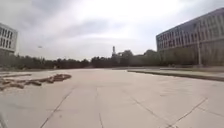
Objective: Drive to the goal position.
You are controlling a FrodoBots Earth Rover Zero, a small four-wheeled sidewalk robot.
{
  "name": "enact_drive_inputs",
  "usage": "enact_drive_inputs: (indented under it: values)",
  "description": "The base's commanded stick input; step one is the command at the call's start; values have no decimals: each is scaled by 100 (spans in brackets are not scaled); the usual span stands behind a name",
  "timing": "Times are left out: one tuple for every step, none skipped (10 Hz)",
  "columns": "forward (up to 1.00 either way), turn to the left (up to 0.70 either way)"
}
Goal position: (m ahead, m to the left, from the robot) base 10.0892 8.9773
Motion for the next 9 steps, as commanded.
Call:
enact_drive_inputs:
  values:
    - [70, 0]
    - [70, 0]
    - [70, 0]
    - [70, 0]
    - [70, 0]
    - [70, 0]
    - [70, 0]
    - [70, 0]
    - [70, 0]
